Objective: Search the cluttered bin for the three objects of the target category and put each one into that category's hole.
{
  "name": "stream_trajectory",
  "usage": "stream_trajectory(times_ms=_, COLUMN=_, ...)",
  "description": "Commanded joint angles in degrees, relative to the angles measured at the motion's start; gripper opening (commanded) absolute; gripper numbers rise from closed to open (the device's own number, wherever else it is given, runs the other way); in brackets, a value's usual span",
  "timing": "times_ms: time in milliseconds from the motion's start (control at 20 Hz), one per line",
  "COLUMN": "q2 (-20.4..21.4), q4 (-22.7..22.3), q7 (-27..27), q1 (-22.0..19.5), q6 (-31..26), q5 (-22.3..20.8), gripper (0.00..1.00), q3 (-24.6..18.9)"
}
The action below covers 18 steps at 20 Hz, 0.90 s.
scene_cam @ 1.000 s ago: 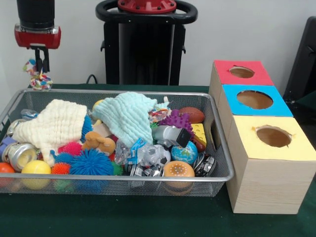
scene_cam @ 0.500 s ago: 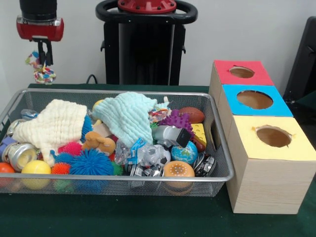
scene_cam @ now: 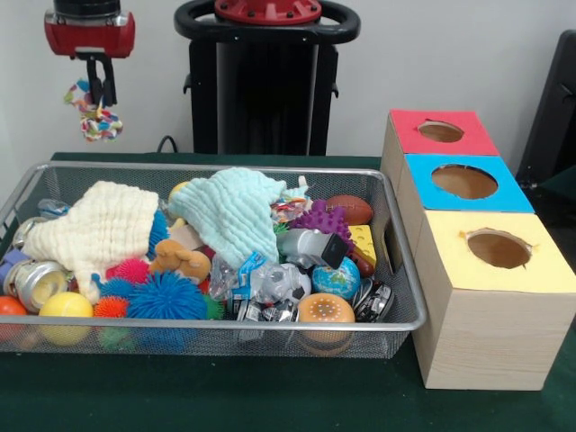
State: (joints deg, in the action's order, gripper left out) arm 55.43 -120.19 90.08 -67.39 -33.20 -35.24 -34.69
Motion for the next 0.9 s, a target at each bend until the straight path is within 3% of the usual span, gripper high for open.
stream_trajectory(times_ms=50, q2=4.01, q4=-3.39, q7=-5.89, q1=2.97, q6=-6.09, q5=5.31, gripper=0.0, q3=-5.91)
stream_trajectory(times_ms=450, q2=5.52, q4=-4.43, q7=-2.9, q1=6.42, q6=-5.8, q5=8.17, gripper=0.0, q3=-5.1)
stream_trajectory(times_ms=900, q2=5.77, q4=-5.61, q7=0.11, q1=9.83, q6=-3.39, q5=7.96, gripper=0.0, q3=-2.74)
